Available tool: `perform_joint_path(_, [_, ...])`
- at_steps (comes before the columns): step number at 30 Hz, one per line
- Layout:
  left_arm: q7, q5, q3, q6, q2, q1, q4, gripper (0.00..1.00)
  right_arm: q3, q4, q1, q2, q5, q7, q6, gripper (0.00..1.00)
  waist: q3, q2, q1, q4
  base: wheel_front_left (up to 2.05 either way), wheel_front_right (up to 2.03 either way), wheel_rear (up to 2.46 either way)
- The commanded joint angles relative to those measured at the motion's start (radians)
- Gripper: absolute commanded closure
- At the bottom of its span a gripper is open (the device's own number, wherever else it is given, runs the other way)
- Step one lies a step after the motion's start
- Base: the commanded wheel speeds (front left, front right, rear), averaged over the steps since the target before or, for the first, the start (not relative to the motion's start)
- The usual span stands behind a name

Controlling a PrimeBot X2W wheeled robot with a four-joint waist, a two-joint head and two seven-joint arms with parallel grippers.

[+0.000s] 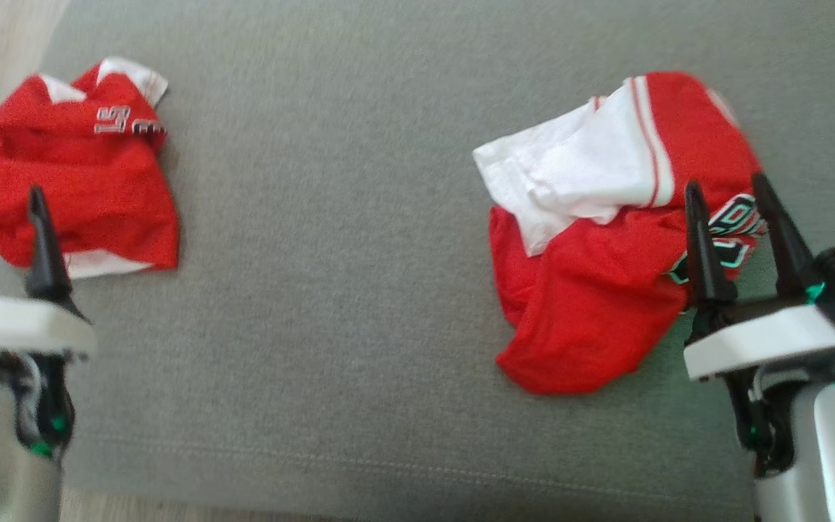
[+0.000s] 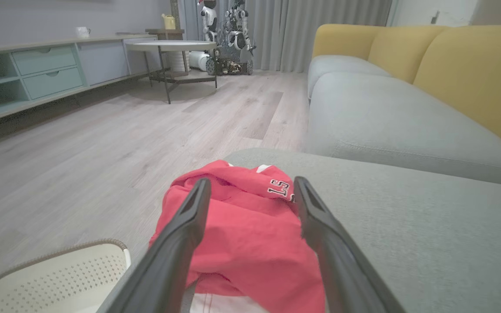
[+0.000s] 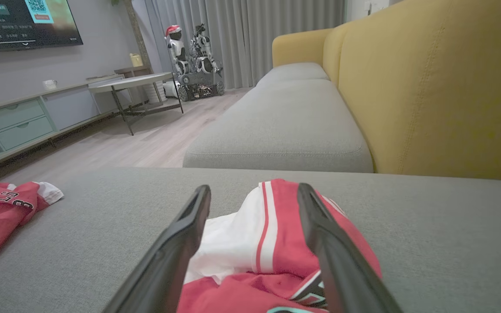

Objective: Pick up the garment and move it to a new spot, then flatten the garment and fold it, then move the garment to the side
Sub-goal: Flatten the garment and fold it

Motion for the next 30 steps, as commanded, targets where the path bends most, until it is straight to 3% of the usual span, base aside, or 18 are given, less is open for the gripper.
perform_joint_path(1, [-0.012, 0.016, 0.041, 0.012, 0.031, 0.016, -0.075, 0.0, 0.024, -0.028, -0.002, 0.005, 0.009, -0.01, -0.001, 0.0, -0.05, 0.0, 0.0, -0.032, 0.0, 0.0, 0.0])
perform_joint_path(8, [0.046, 0.049, 0.015, 0.072, 0.0, 0.243, -0.383, 0.0, 0.037, 0.0, 0.042, 0.008, 0.016, -0.014, -0.001, 0.0, -0.131, 0.0, 0.0, -0.084, 0.0, 0.0, 0.0])
perform_joint_path(14, [0.133, 0.074, -0.019, 0.118, -0.019, 0.373, -0.55, 0.0, 0.053, 0.022, 0.071, 0.009, 0.011, -0.011, -0.001, 0.0, -0.185, 0.0, 0.0, -0.121, 0.0, 0.0, 0.0])
perform_joint_path(20, [0.171, 0.088, -0.079, 0.13, -0.051, 0.422, -0.603, 0.0, 0.065, 0.039, 0.094, 0.01, 0.012, -0.007, -0.001, 0.0, -0.229, 0.0, 0.0, -0.152, 0.0, 0.0, 0.0])
perform_joint_path(30, [0.184, 0.109, -0.118, 0.134, -0.05, 0.444, -0.57, 0.0, 0.074, 0.058, 0.106, 0.01, 0.01, -0.004, -0.001, 0.0, -0.255, 0.0, 0.0, -0.182, 0.0, 0.0, 0.0])
